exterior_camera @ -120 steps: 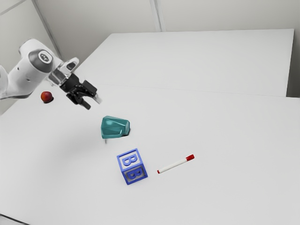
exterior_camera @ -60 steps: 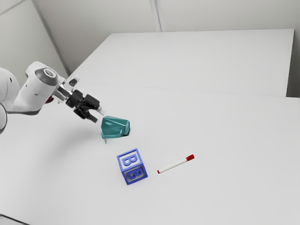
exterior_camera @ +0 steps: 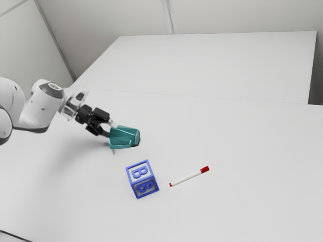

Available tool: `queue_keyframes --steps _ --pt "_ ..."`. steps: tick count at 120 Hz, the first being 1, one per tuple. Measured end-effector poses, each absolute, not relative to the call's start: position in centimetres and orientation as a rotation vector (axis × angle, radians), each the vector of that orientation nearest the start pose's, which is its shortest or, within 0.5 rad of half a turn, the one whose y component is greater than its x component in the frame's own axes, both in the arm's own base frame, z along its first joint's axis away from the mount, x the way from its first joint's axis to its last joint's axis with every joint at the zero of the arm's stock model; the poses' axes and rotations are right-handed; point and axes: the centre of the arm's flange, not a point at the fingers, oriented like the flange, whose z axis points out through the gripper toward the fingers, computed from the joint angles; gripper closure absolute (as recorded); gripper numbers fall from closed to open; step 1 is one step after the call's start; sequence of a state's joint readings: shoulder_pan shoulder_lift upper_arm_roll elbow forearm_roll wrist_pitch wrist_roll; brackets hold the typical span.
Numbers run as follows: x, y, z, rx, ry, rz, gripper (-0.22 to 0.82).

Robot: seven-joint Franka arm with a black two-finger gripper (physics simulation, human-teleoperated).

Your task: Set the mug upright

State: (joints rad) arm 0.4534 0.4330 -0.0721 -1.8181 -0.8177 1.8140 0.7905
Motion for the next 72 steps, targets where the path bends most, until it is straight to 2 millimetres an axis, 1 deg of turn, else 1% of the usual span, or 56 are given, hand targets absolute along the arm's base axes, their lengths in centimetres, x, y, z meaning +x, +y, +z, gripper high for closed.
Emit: queue_keyframes --steps 8,18,32,40,52,72 --pt "58.8 17.7 29.3 2.261 -0.021 0.098 0.0" --pt "59.4 18.1 28.9 2.246 -0.037 0.118 0.0" --pt "59.8 18.1 28.2 2.221 -0.061 0.138 0.0" --pt "59.8 18.0 27.9 2.207 -0.073 0.145 0.03" --pt "59.8 17.9 27.8 2.191 -0.095 0.152 0.14" --pt "59.4 18.4 27.7 2.166 -0.123 0.166 0.36"
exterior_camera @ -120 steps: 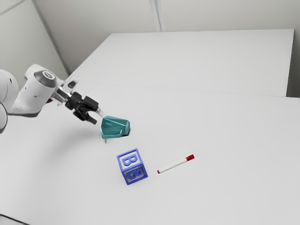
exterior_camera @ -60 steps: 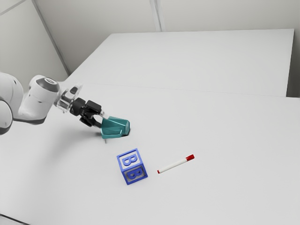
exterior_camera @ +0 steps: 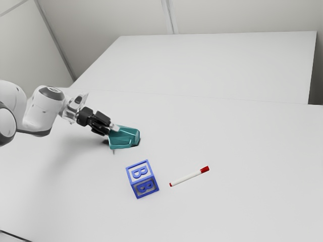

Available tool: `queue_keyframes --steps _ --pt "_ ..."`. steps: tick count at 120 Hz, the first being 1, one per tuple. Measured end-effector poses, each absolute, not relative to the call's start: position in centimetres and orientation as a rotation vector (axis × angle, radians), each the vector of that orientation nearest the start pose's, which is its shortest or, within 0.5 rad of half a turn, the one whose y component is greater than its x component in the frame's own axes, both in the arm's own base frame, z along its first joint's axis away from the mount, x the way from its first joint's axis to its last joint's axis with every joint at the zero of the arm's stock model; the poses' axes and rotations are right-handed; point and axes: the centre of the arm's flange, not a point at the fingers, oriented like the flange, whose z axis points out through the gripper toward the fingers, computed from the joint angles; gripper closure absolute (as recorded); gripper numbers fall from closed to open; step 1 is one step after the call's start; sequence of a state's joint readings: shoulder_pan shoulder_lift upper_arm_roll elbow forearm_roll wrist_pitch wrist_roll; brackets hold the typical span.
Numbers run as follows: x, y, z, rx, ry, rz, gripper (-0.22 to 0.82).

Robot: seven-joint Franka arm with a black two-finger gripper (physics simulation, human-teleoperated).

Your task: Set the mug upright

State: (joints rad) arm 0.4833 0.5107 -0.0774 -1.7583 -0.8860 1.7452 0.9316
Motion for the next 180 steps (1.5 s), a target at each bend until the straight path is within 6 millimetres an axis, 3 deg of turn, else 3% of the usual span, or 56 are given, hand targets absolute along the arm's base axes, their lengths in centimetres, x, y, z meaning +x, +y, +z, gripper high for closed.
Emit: queue_keyframes --steps 59,90,136,168,180 --pt "59.4 17.8 28.1 2.12 -0.206 0.205 0.69" --pt "59.5 17.6 28.8 2.121 -0.242 0.224 0.76" --pt "59.5 15.7 34.2 2.194 -0.379 0.256 0.78" --pt "59.7 12.3 37.2 2.38 -0.534 0.188 0.78" --pt "59.8 10.1 38.2 2.471 -0.613 0.154 0.79"
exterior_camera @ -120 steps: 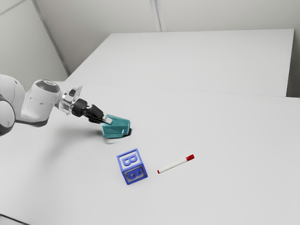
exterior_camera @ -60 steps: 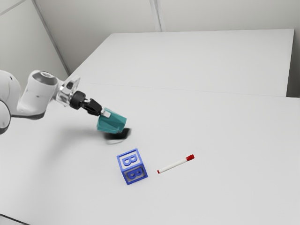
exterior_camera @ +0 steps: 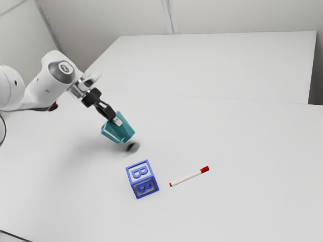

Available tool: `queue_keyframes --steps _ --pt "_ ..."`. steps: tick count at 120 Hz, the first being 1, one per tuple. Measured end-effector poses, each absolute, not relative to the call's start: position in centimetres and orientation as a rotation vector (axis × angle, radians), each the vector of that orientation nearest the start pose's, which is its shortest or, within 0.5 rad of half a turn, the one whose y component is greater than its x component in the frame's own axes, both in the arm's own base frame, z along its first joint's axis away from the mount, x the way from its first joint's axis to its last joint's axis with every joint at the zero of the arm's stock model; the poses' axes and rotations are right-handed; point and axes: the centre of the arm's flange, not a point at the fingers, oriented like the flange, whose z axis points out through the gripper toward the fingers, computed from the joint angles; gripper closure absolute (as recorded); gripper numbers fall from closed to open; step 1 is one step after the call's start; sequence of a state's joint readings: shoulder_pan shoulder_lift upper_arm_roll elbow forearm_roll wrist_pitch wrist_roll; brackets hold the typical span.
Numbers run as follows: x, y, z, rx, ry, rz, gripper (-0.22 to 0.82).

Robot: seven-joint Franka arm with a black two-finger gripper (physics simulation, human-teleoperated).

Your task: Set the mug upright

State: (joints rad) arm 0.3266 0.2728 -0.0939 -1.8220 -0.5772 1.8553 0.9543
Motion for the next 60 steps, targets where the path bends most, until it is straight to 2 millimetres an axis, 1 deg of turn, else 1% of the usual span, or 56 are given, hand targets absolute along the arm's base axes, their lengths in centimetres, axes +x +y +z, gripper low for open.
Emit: queue_keyframes --steps 16,40,60 --pt "60.1 7.4 38.8 2.574 -0.703 0.139 0.79" --pt "60.4 2.9 38.7 2.733 -0.868 0.08 0.78" --pt "59.4 0.5 39.0 2.857 -0.938 0.047 0.79"
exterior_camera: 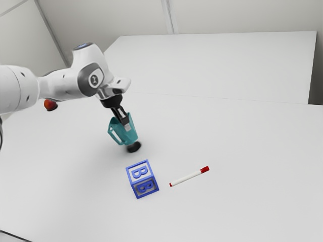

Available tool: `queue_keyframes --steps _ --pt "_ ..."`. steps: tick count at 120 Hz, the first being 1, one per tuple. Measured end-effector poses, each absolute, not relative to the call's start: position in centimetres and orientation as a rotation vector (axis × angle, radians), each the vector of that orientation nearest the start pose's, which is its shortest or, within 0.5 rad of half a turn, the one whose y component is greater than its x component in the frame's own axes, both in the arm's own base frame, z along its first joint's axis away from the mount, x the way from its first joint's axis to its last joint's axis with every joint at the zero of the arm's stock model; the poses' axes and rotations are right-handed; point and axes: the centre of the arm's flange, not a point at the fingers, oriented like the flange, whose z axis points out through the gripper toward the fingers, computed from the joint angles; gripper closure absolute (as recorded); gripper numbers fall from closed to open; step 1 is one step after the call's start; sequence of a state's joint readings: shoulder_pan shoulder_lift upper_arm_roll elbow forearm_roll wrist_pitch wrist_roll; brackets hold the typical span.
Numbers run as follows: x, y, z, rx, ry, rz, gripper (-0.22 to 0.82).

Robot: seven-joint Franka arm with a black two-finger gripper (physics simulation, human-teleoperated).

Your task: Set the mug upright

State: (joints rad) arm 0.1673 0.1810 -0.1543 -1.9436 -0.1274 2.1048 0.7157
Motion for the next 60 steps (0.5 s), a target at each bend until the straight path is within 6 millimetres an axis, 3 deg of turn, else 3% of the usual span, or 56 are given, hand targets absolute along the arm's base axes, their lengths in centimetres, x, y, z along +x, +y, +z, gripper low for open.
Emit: queue_keyframes --steps 29,60 --pt "57.2 -1.2 38.6 -3.062 0.901 -0.043 0.78" --pt "56.8 -1.4 37.1 -3.075 0.756 -0.033 0.79"
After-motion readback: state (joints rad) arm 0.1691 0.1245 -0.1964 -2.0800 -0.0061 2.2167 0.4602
